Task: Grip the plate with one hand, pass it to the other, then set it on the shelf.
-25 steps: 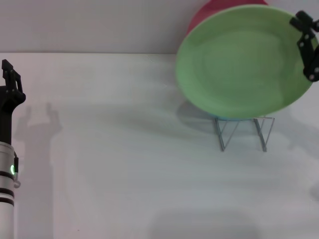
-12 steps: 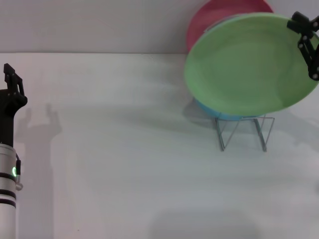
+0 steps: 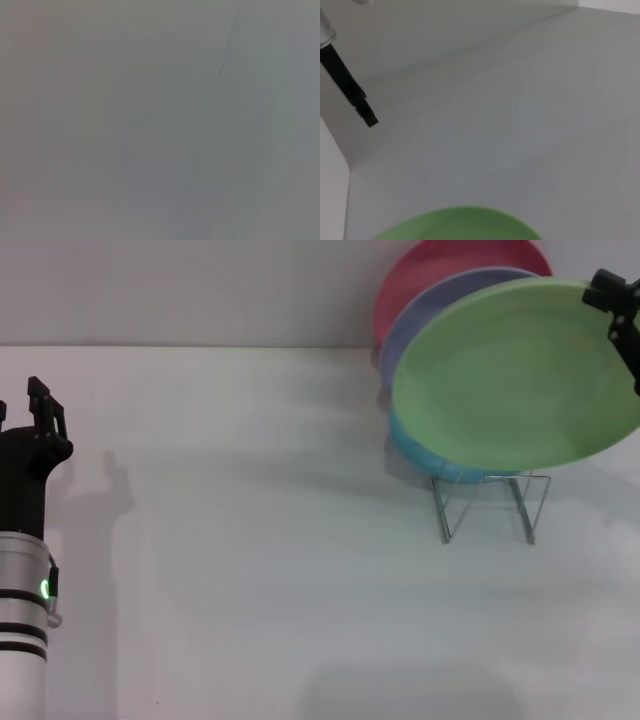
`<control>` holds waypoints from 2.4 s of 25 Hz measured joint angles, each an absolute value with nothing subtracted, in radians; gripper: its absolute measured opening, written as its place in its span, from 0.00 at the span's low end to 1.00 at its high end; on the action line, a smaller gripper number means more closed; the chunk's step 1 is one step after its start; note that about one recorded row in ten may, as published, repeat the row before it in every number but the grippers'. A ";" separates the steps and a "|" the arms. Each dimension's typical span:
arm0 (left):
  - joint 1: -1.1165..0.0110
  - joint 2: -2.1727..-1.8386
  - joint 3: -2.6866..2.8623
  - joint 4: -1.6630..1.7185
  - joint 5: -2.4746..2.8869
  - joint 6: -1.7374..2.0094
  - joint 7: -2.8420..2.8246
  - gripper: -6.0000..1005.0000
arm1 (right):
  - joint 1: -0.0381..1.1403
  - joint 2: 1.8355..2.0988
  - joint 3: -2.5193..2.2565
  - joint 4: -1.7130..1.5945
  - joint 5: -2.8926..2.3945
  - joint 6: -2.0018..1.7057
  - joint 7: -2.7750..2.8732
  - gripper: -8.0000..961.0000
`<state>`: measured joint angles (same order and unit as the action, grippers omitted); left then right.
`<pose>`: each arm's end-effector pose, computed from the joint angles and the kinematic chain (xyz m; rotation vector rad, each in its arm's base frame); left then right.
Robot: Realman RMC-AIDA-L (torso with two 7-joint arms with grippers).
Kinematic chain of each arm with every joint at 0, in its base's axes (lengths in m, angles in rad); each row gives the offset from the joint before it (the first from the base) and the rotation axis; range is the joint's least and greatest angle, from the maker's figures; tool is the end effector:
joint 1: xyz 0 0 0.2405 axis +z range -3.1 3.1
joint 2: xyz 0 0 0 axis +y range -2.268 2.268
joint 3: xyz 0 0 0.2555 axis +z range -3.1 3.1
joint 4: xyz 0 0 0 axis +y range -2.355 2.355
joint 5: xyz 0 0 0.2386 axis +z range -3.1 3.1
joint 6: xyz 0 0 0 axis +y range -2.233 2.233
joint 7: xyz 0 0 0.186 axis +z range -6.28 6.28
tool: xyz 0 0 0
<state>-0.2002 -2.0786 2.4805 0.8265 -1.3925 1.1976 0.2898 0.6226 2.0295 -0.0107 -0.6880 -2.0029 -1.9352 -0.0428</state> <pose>-0.2777 0.3479 -0.0521 -1.2350 -0.7714 -0.8506 0.2429 0.3693 0.0941 -1.8210 -1.0420 0.4956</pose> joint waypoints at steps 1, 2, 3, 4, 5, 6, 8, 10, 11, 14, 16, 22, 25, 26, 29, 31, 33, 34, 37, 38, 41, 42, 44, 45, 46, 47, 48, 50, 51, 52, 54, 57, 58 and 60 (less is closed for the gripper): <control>-0.200 -2.079 2.481 0.827 -1.393 1.198 0.290 0.47 | 0.623 2.029 -0.011 -0.688 -2.003 -1.935 -0.043 0.03; -0.201 -2.079 2.481 0.829 -1.394 1.198 0.290 0.47 | 0.622 2.028 -0.011 -0.690 -2.003 -1.935 -0.043 0.03; -0.201 -2.079 2.481 0.831 -1.395 1.198 0.290 0.47 | 0.620 2.025 -0.011 -0.693 -2.004 -1.933 -0.043 0.03; -0.201 -2.079 2.481 0.831 -1.395 1.198 0.290 0.47 | 0.620 2.025 -0.011 -0.693 -2.004 -1.933 -0.043 0.03; -0.201 -2.079 2.481 0.832 -1.395 1.198 0.290 0.47 | 0.618 2.020 -0.011 -0.693 -2.007 -1.931 -0.043 0.03; -0.203 -2.079 2.481 0.833 -1.397 1.197 0.290 0.47 | 0.617 2.018 -0.013 -0.694 -2.008 -1.929 -0.043 0.03; -0.207 -2.079 2.481 0.834 -1.399 1.195 0.290 0.47 | 0.615 2.016 -0.025 -0.694 -2.010 -1.924 -0.043 0.03; -0.209 -2.079 2.481 0.834 -1.400 1.195 0.290 0.47 | 0.613 2.016 -0.038 -0.694 -2.010 -1.920 -0.043 0.03; -0.209 -2.079 2.481 0.834 -1.400 1.195 0.290 0.48 | 0.611 2.015 -0.054 -0.696 -2.010 -1.914 -0.044 0.03; -0.214 -2.079 2.480 0.834 -1.400 1.195 0.290 0.48 | 0.609 2.013 -0.092 -0.698 -2.010 -1.895 -0.049 0.03; -0.219 -2.078 2.479 0.835 -1.400 1.195 0.290 0.49 | 0.609 2.010 -0.118 -0.699 -2.011 -1.883 -0.051 0.03; -0.229 -2.078 2.479 0.837 -1.408 1.195 0.290 0.50 | 0.607 2.000 -0.168 -0.700 -2.011 -1.865 -0.051 0.03; -0.234 -2.079 2.479 0.839 -1.419 1.195 0.290 0.50 | 0.607 1.998 -0.179 -0.701 -2.011 -1.858 -0.051 0.03; -0.234 -2.079 2.479 0.839 -1.419 1.195 0.290 0.51 | 0.607 1.998 -0.183 -0.702 -2.011 -1.858 -0.051 0.03; -0.238 -2.078 2.478 0.839 -1.425 1.195 0.290 0.51 | 0.601 1.998 -0.192 -0.704 -2.013 -1.847 -0.052 0.03; -0.240 -2.078 2.477 0.837 -1.426 1.194 0.290 0.52 | 0.598 1.999 -0.195 -0.704 -2.013 -1.839 -0.051 0.03; -0.244 -2.079 2.473 0.836 -1.427 1.188 0.290 0.52 | 0.592 2.004 -0.197 -0.697 -2.013 -1.820 -0.052 0.05; -0.246 -2.079 2.472 0.835 -1.427 1.184 0.290 0.52 | 0.592 2.004 -0.197 -0.697 -2.013 -1.820 -0.052 0.06; -0.252 -2.079 2.470 0.834 -1.427 1.175 0.290 0.53 | 0.584 2.012 -0.199 -0.694 -2.013 -1.804 -0.055 0.08; -0.255 -2.079 2.470 0.833 -1.427 1.172 0.290 0.53 | 0.582 2.019 -0.199 -0.697 -2.013 -1.795 -0.056 0.09; -0.257 -2.078 2.470 0.831 -1.427 1.171 0.290 0.54 | 0.581 2.023 -0.199 -0.700 -2.013 -1.789 -0.056 0.12; -0.257 -2.078 2.470 0.831 -1.427 1.171 0.290 0.54 | 0.581 2.024 -0.199 -0.700 -2.013 -1.789 -0.056 0.13; -0.257 -2.077 2.470 0.830 -1.427 1.171 0.290 0.54 | 0.580 2.030 -0.199 -0.701 -2.013 -1.787 -0.056 0.15; -0.257 -2.077 2.470 0.830 -1.427 1.171 0.290 0.55 | 0.580 2.034 -0.199 -0.704 -2.013 -1.785 -0.057 0.16; -0.257 -2.076 2.470 0.830 -1.427 1.171 0.290 0.55 | 0.580 2.038 -0.199 -0.707 -2.013 -1.783 -0.057 0.16; -0.256 -2.076 2.470 0.830 -1.427 1.171 0.290 0.55 | 0.579 2.041 -0.199 -0.709 -2.013 -1.781 -0.057 0.17; -0.255 -2.076 2.470 0.830 -1.427 1.171 0.290 0.55 | 0.578 2.047 -0.199 -0.712 -2.013 -1.779 -0.057 0.18; -0.253 -2.075 2.470 0.830 -1.427 1.171 0.290 0.56 | 0.576 2.049 -0.199 -0.712 -2.012 -1.779 -0.057 0.19; -0.252 -2.075 2.470 0.830 -1.427 1.171 0.290 0.56 | 0.574 2.051 -0.199 -0.712 -2.008 -1.784 -0.048 0.20; -0.251 -2.074 2.470 0.830 -1.427 1.171 0.290 0.56 | 0.573 2.052 -0.199 -0.713 -2.004 -1.791 -0.038 0.20; -0.248 -2.074 2.470 0.830 -1.426 1.173 0.289 0.56 | 0.569 2.053 -0.198 -0.714 -1.971 -1.825 0.029 0.21; -0.247 -2.073 2.470 0.828 -1.421 1.176 0.289 0.57 | 0.555 2.052 -0.192 -0.720 -1.819 -1.903 0.248 0.23; -0.247 -2.072 2.470 0.824 -1.417 1.178 0.289 0.57 | 0.548 2.050 -0.188 -0.720 -1.752 -1.922 0.327 0.24; -0.247 -2.072 2.470 0.824 -1.417 1.178 0.289 0.58 | 0.526 2.047 -0.183 -0.704 -1.571 -1.939 0.516 0.24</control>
<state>-0.2473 -2.0725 2.4697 0.8242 -1.4172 1.1782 0.2892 0.5258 2.0467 -0.1832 -0.7043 -1.5710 -1.9391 0.5155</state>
